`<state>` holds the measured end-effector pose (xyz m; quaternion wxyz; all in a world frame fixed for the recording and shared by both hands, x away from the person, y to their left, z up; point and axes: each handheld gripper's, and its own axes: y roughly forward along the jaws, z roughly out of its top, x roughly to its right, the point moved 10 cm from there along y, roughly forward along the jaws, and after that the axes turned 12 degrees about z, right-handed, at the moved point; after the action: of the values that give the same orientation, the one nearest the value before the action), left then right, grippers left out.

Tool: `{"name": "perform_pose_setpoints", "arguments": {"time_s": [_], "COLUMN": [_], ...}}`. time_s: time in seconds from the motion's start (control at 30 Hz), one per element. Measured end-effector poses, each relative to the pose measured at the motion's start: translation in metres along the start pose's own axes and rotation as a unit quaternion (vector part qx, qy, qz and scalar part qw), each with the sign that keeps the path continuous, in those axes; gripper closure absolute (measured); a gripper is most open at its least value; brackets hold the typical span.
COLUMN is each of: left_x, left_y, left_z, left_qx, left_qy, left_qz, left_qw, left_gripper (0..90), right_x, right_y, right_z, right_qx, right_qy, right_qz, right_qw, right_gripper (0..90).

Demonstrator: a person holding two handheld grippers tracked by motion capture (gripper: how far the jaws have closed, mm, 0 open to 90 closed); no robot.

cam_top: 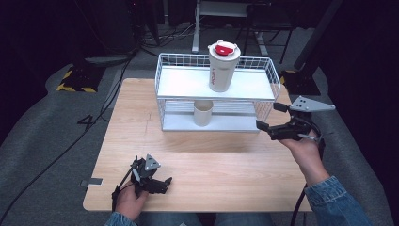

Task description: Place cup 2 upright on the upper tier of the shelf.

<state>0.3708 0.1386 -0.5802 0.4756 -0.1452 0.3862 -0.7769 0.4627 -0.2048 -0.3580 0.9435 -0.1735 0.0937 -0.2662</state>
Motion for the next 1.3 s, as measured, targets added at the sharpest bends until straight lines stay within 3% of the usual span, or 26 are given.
{"name": "perform_pose_setpoints", "arguments": {"time_s": [0.37, 0.5, 0.6, 0.87, 0.97, 1.1, 1.3], "left_x": [-0.002, -0.002, -0.003, -0.003, -0.003, -0.003, -0.003], "left_y": [0.001, 0.001, 0.001, 0.001, 0.001, 0.001, 0.001], "left_z": [0.000, 0.001, 0.001, 0.001, 0.001, 0.001, 0.001], "left_qx": [-0.001, 0.002, 0.001, 0.000, 0.000, 0.000, 0.000], "left_qy": [-0.004, -0.006, -0.004, -0.004, -0.004, -0.004, -0.004], "left_qz": [0.000, 0.001, 0.000, 0.000, 0.000, 0.000, 0.000], "left_qw": [1.0000, 1.0000, 1.0000, 1.0000, 1.0000, 1.0000, 1.0000], "left_gripper": [0.1, 0.1, 0.0, 0.1, 0.0, 0.0, 0.0], "right_x": [-0.001, 0.001, 0.003, -0.004, -0.002, 0.007, 0.015], "right_y": [-0.021, -0.028, -0.031, -0.031, -0.030, -0.030, -0.029], "right_z": [-0.061, -0.080, -0.095, -0.132, -0.148, -0.173, -0.203], "right_qx": [-0.023, -0.029, -0.042, -0.061, -0.055, -0.053, -0.074], "right_qy": [0.041, 0.050, 0.042, 0.039, 0.055, 0.068, 0.094], "right_qz": [0.001, -0.010, -0.025, -0.024, -0.027, -0.050, -0.059], "right_qw": [0.9989, 0.9983, 0.9979, 0.9971, 0.9966, 0.9950, 0.9910], "right_gripper": [2.9, 3.0, 3.0, 4.5, 4.9, 4.9, 5.3]}}
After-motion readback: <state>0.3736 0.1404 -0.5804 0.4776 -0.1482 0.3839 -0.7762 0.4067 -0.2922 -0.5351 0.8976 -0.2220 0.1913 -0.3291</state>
